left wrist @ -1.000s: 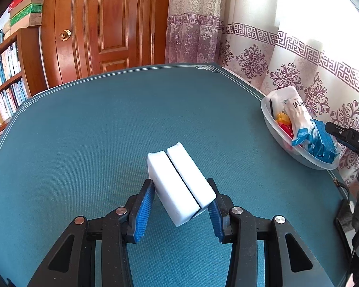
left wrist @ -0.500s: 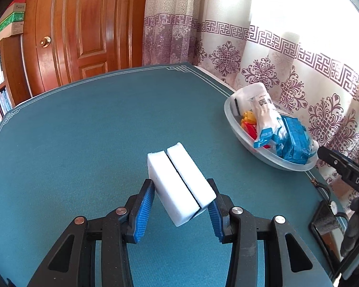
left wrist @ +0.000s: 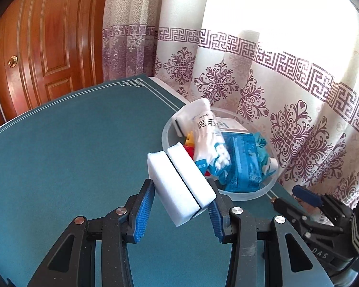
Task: Organize objects
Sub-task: 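Carry the white sponge with the left gripper into the bowl and release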
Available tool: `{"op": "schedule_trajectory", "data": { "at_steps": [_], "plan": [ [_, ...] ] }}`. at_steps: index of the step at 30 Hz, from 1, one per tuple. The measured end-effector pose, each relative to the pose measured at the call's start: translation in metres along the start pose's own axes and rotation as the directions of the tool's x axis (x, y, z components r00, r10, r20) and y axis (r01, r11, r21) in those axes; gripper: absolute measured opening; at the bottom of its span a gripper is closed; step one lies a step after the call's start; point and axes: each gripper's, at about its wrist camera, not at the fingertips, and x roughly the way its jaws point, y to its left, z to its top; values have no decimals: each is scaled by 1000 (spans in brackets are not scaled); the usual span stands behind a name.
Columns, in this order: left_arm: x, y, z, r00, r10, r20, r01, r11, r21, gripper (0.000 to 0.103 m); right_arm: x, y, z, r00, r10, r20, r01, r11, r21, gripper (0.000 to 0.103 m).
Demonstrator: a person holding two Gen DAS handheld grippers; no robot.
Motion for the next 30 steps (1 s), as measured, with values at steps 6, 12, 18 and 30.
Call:
{"op": "schedule_trajectory", "data": {
  "at_steps": [6, 12, 18, 30],
  "plan": [
    [10, -32, 24, 999, -47, 18, 45, 997, 67, 46, 0, -7, -2, 1000, 3, 9, -3, 1000, -1, 65],
    [26, -57, 41, 994, -112, 12, 110, 988, 113, 46, 1, -11, -3, 1000, 12, 17, -12, 1000, 6, 65],
    [54, -67, 47, 984, -174, -38, 177, 979, 104, 46, 3, -18, -3, 1000, 23, 9, -23, 999, 34, 65],
    [81, -66, 55, 976, -207, -62, 211, 974, 78, 74, 2, -22, -2, 1000, 13, 18, -14, 999, 38, 65]
  ]
}}
